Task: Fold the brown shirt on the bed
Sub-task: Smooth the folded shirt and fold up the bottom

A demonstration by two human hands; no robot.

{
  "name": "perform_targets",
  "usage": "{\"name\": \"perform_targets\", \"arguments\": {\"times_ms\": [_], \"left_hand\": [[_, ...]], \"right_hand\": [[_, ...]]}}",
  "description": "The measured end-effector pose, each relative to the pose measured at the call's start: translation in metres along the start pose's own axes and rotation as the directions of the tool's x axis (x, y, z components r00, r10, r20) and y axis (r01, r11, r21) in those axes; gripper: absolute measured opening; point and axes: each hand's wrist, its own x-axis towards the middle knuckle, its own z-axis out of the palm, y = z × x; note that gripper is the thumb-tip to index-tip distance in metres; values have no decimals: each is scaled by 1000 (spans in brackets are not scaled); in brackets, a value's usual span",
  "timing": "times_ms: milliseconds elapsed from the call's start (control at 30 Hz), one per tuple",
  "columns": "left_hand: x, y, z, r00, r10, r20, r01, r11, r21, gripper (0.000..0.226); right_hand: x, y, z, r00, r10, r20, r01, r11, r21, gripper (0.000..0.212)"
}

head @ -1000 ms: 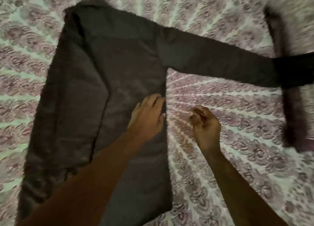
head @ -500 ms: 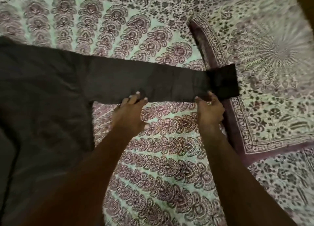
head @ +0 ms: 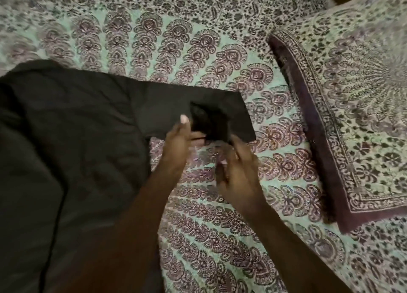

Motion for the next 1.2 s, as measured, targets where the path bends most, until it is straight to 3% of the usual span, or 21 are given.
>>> {"name": "perform_targets", "arguments": {"times_ms": [33,67,167,267,333,400,467,533,633,700,767,867,933,1067,1200], "left_hand": [[-6,5,-11,994,-100,53,108,978,-181,77],[-12,9,-24,985,-142,97,162,956,-245,83],[-22,12,-67,992,-126,-2,122,966,-226,49],[-25,20,-125,987,-128,-93,94,948,-304,27],[-33,32,-171,997,-77,7,74,924,-374,16],[-40,45,-215,994,-35,100,76,888,-454,7],[-45,57,-258,993,-9,115,71,837,-543,17],[-48,66,-306,995,-24,94,75,802,-593,45],[-44,70,-367,998,-50,-29,19,761,-649,34],[-38,71,-407,990,-93,-107,-4,735,-678,25],[-29,72,-442,977,-154,-151,2,708,-706,22],[-9,75,-482,960,-217,-178,37,725,-688,2],[12,75,-500,936,-243,-254,29,774,-633,15],[45,82,-542,886,-234,-399,-61,796,-602,7],[63,89,-581,796,-150,-586,-261,789,-556,36]], "right_hand": [[-5,-13,6,994,-100,44,103,992,-73,59],[-8,-27,13,978,-179,105,191,974,-124,60],[-20,-64,32,935,-285,212,318,937,-145,64],[-28,-96,51,975,-207,75,205,978,33,52],[-23,-118,64,996,-86,-19,88,992,90,56],[-6,-136,77,999,34,-6,-34,999,2,72],[17,-152,91,993,113,46,-105,983,-153,88],[43,-175,112,994,109,31,-97,960,-263,87],[84,-203,136,983,176,-45,-180,908,-377,82],[106,-222,148,964,264,17,-233,877,-421,89],[118,-239,157,951,300,81,-230,856,-463,71],[122,-269,171,969,227,94,-156,864,-478,46],[119,-289,180,981,169,94,-105,875,-473,46],[118,-322,204,999,41,-1,-36,885,-464,37],[125,-348,223,996,46,-78,-73,913,-401,41]]}}
